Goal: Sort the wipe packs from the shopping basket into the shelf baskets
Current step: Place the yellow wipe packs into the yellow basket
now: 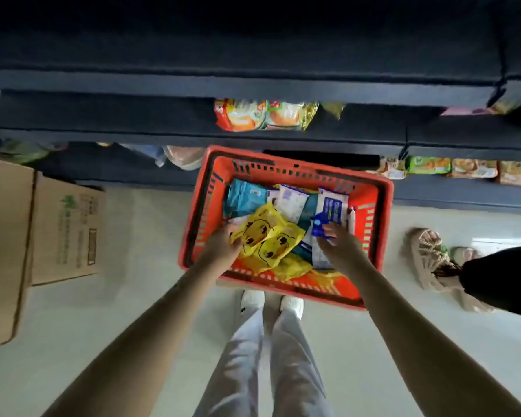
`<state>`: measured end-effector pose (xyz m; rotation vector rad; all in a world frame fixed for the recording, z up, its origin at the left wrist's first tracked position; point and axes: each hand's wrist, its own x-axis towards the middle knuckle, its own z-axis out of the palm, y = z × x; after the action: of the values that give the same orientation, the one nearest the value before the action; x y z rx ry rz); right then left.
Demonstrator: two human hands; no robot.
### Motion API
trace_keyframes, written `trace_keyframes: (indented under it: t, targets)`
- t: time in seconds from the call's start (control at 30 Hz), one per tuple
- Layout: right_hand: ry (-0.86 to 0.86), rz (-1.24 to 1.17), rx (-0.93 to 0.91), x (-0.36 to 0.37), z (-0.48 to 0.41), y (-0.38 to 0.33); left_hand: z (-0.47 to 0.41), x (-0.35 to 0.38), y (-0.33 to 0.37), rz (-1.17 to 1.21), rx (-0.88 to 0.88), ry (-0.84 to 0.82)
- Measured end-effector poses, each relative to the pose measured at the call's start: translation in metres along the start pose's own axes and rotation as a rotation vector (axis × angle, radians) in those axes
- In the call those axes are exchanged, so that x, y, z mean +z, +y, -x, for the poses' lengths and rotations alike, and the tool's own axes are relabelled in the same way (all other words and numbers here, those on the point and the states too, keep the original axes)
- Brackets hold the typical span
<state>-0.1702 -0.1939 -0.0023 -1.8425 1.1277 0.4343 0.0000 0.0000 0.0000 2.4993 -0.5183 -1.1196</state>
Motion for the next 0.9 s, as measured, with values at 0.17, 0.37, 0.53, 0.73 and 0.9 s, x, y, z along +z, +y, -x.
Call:
trace_keyframes:
  t: [0.17,0.37,0.53,0.73,0.9]
  targets:
    - [-0.07,-0.086,0.068,0.041,-0.033,-0.004,-0.033,0.027,-0.014,-0.037,-0.105,-0.061]
    - [0.008,-0.1,0.076,0.055,-0.046,-0.003,-0.05,0.04,-0.017,0.06,-0.205,-0.138]
    - [0.004,-0.131,0.073,0.062,-0.047,-0.003,-0.061,0.048,-0.023,0.22,-0.375,-0.098]
    - [-0.091,-0.268,0.189,0.072,-0.047,-0.001,-0.065,0.049,-0.029,0.372,-0.537,-0.036]
    - [-0.087,-0.305,0.234,0.081,-0.041,-0.009,-0.059,0.042,-0.031,0.659,-0.616,0.055]
